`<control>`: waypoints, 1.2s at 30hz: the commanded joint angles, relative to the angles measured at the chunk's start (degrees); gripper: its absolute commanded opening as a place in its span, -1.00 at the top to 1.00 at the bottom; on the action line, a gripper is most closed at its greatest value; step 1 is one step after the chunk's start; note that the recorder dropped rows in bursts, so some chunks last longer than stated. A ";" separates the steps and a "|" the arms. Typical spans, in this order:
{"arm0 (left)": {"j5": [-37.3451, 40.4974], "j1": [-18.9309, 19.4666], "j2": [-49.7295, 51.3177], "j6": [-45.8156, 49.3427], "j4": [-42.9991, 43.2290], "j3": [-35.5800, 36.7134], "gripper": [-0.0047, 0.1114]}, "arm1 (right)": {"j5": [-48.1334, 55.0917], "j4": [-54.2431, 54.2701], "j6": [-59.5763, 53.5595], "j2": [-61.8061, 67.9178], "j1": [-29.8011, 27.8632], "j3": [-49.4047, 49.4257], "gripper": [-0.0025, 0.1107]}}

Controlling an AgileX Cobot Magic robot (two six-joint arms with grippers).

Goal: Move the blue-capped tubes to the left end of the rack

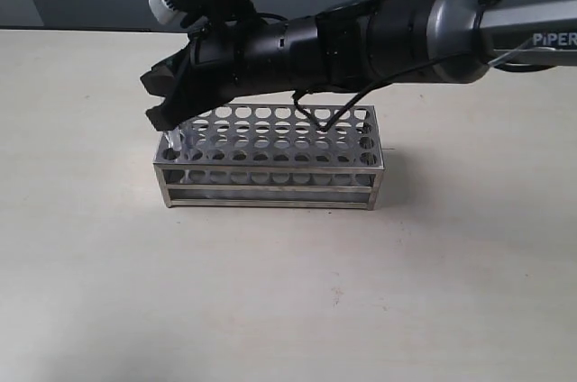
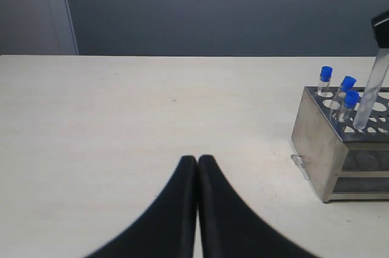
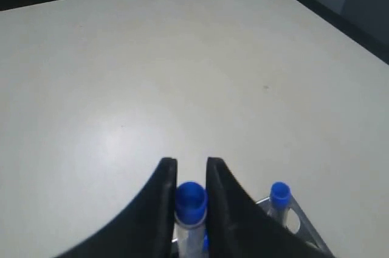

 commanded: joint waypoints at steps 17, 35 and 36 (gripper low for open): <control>-0.28 -0.36 -0.20 -0.03 -0.17 -0.18 0.90 | 0.23 0.56 2.15 7.50 -0.10 0.14 0.45; -0.28 -0.36 -0.20 -0.03 -0.17 -0.18 0.90 | -3.25 -4.49 7.10 -3.32 -0.10 0.14 0.73; -0.28 -0.36 -0.20 -0.03 -0.17 -0.18 0.90 | -3.63 -5.00 7.46 -4.16 -0.10 0.14 0.73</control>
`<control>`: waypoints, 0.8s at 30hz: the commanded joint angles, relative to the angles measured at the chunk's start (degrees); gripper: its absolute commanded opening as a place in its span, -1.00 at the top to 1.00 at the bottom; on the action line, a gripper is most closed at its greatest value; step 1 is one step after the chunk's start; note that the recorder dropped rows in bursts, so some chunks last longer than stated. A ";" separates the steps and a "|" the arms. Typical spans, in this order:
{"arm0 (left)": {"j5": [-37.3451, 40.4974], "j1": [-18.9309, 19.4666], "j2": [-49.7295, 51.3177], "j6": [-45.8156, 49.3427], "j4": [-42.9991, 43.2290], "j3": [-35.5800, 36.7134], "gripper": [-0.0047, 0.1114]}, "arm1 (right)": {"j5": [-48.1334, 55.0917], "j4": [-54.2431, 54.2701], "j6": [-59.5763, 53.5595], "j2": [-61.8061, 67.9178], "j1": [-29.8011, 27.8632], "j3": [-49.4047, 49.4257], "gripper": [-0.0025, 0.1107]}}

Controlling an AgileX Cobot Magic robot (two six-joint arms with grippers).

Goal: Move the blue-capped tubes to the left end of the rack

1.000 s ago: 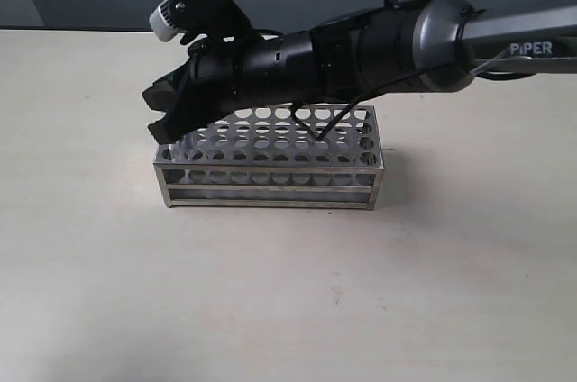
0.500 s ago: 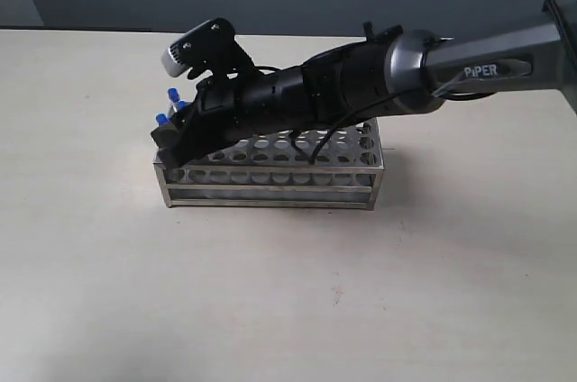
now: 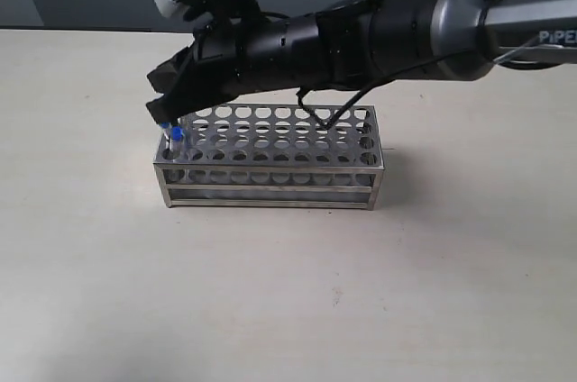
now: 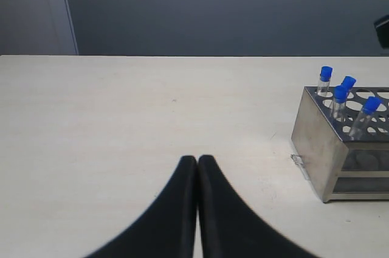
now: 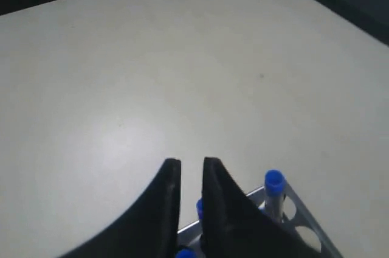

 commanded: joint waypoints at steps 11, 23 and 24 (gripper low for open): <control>-0.28 -0.36 -0.20 -0.03 -0.17 -0.18 0.90 | -7.27 -2.40 4.81 -17.76 -0.10 0.28 0.73; -0.40 -0.36 -0.20 -0.03 0.19 -0.18 0.90 | -12.42 -10.38 26.25 -38.40 -0.10 5.60 0.73; -0.40 -0.36 -0.20 -0.03 0.19 -0.18 0.90 | -13.02 -11.12 26.12 -39.53 -0.10 5.60 0.73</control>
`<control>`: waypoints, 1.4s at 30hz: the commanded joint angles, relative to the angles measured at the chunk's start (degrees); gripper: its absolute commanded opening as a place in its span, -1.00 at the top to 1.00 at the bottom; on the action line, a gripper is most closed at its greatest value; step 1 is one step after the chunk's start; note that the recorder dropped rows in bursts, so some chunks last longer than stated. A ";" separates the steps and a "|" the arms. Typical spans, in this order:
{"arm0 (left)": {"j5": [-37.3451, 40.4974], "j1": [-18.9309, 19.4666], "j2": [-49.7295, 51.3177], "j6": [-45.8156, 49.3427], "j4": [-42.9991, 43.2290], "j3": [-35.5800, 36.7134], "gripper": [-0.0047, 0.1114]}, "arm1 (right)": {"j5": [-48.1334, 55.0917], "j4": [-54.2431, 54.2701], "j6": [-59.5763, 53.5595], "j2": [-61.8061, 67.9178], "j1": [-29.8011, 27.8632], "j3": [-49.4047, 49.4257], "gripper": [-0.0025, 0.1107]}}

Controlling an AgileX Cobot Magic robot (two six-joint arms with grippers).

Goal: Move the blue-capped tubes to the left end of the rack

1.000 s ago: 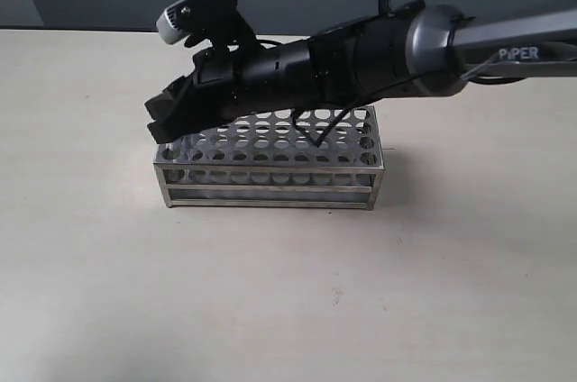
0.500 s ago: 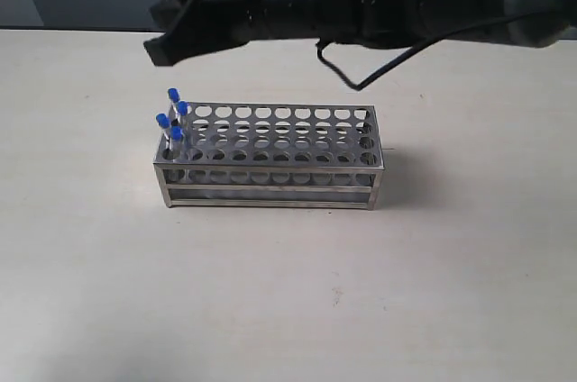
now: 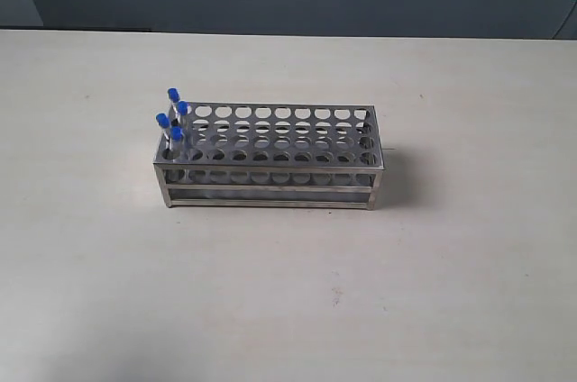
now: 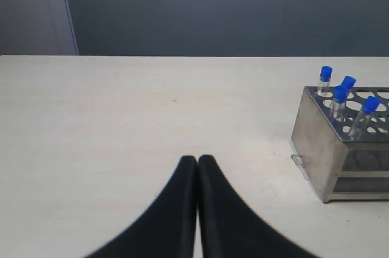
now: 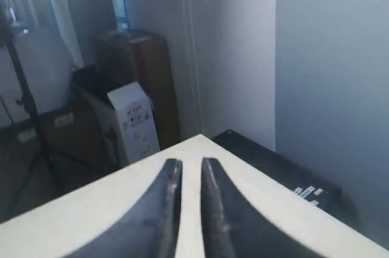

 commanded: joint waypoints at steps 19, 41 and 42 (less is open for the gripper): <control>-0.40 -0.36 -0.20 -0.03 0.19 -0.18 0.90 | -11.04 -23.56 1.20 -22.66 -3.53 13.00 0.73; -0.34 -0.36 -0.20 -0.03 0.05 -0.18 0.90 | -7.03 -17.19 9.01 -76.15 -52.87 67.49 0.73; -0.34 -0.36 -0.20 -0.03 0.05 -0.18 0.90 | -6.31 -17.44 9.01 -76.15 -53.60 68.47 0.73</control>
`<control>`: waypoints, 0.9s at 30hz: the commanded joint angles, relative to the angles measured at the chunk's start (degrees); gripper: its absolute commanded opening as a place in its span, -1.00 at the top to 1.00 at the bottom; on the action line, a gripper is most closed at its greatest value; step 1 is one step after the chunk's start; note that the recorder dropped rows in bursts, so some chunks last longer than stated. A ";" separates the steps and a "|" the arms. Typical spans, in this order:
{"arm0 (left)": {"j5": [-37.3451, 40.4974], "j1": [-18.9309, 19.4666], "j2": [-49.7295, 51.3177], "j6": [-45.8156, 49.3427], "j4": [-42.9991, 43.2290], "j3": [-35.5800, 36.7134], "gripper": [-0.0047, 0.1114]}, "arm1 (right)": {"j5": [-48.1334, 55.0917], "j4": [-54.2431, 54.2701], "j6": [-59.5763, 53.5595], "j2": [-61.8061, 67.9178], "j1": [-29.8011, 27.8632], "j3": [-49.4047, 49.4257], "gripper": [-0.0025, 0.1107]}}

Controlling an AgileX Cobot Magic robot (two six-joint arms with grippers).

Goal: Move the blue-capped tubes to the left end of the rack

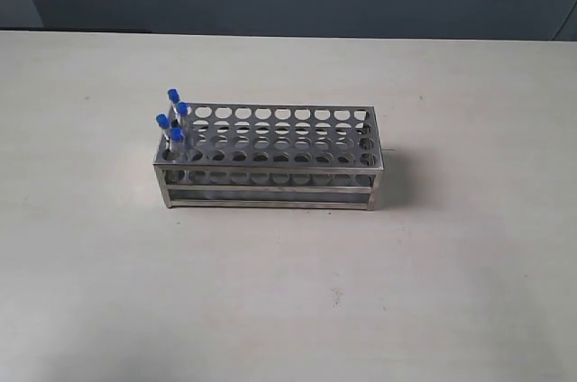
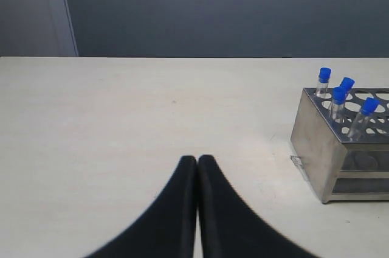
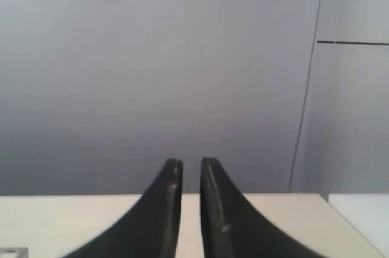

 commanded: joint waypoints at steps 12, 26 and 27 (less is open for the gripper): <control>-0.24 -0.36 -0.20 -0.03 -0.05 -0.18 0.90 | 2.04 -1.80 -0.02 -0.71 -4.72 6.68 0.73; -0.24 -0.36 -0.20 -0.03 -0.05 -0.18 0.90 | 2.04 -2.14 -0.02 -0.71 -4.72 6.68 0.73; -0.24 -0.36 -0.20 -0.03 -0.05 -0.18 0.90 | 2.04 -2.14 -0.02 -0.71 -4.72 6.68 0.73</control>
